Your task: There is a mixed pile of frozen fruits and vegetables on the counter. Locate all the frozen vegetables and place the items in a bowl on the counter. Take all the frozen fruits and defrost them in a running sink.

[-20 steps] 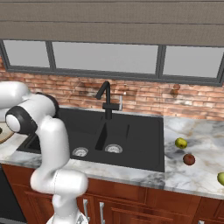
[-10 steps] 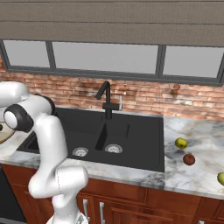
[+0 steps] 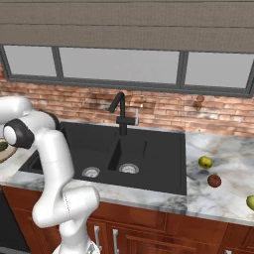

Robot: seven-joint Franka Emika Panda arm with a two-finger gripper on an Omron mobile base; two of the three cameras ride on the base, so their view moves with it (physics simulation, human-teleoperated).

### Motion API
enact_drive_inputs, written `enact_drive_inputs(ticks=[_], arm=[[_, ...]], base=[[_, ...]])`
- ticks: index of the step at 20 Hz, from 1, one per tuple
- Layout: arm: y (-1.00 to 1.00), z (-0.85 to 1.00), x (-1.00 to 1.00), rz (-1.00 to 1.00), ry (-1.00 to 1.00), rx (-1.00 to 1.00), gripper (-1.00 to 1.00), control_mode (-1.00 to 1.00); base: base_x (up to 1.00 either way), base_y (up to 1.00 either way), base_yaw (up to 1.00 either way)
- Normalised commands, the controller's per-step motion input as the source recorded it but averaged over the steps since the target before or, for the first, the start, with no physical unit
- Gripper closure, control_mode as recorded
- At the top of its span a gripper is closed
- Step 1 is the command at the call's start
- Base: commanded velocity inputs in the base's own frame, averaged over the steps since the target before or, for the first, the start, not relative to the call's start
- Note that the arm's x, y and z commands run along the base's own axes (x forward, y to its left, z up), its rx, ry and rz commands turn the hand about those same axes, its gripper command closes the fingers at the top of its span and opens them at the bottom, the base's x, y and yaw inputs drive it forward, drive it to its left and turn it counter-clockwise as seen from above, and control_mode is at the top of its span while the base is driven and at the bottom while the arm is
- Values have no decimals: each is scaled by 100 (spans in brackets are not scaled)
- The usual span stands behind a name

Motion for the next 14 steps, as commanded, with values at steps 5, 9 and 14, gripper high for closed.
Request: enact_drive_inputs(ticks=[5, 9, 14], arm=[[0, -40, 28, 0, 0, 0, 100, -100], [3, -26, 41, 0, 0, 0, 100, -100], [5, -10, 21, 0, 0, 0, -100, -100]], base=[[0, 0, 0], [0, 0, 0], [0, 0, 0]])
